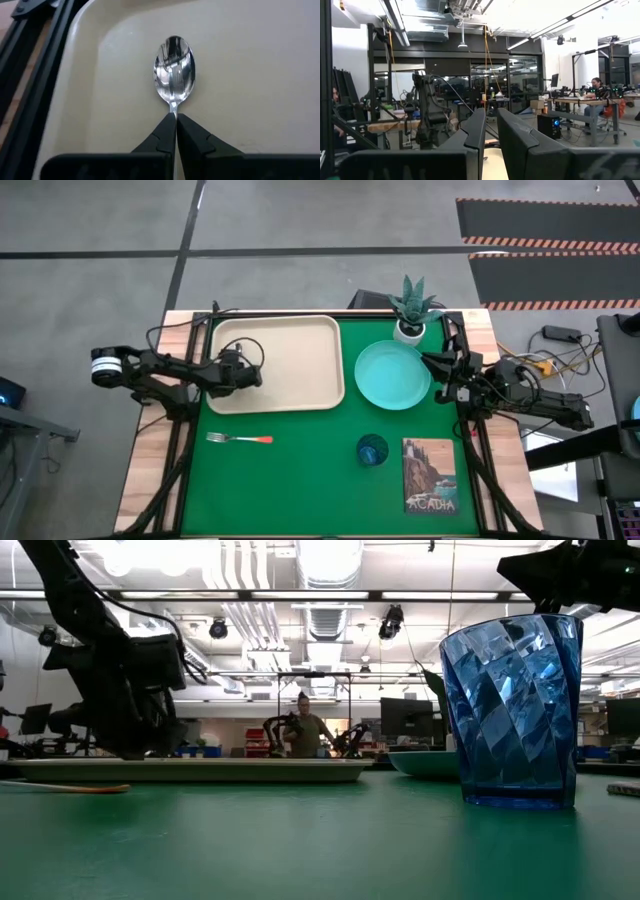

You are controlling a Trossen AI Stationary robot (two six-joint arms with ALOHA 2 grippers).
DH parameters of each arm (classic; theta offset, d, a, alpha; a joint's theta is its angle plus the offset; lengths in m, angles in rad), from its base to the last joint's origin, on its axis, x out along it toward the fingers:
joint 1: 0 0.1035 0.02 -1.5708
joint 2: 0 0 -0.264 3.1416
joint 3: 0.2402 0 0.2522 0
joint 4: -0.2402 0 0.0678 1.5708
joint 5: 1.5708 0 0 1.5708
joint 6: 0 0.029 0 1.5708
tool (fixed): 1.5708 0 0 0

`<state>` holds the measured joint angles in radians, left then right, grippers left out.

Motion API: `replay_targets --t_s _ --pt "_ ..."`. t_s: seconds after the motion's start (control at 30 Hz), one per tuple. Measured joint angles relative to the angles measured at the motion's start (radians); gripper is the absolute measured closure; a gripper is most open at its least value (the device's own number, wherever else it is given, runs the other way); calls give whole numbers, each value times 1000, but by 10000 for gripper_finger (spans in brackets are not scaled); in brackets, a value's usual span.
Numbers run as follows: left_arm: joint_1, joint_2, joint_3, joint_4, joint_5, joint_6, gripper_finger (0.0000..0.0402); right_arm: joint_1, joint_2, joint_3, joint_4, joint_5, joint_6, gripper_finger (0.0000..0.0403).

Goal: Pick and place plate/cup/fork/spoon on tray
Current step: Put the orange spoon on the white tray

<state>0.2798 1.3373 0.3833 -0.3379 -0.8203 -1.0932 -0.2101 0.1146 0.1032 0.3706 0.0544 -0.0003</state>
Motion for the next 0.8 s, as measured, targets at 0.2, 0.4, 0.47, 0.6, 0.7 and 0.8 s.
replay_targets --t_s 0.2,0.4,0.47,0.6,0.7,0.8 --pt "0 0 30 2 2 34 401 0 0 0 0 0 0 360" --pt "0 3 51 44 48 61 401 0 0 0 0 0 -2 360" --pt "0 11 48 84 59 86 401 0 0 0 0 0 -10 360" --pt "16 42 41 92 56 108 401 0 0 0 0 1 -21 360" --pt "30 63 38 93 52 108 401 0 0 0 0 1 -21 360" --pt "42 90 36 92 20 107 401 0 0 0 0 1 -21 360"
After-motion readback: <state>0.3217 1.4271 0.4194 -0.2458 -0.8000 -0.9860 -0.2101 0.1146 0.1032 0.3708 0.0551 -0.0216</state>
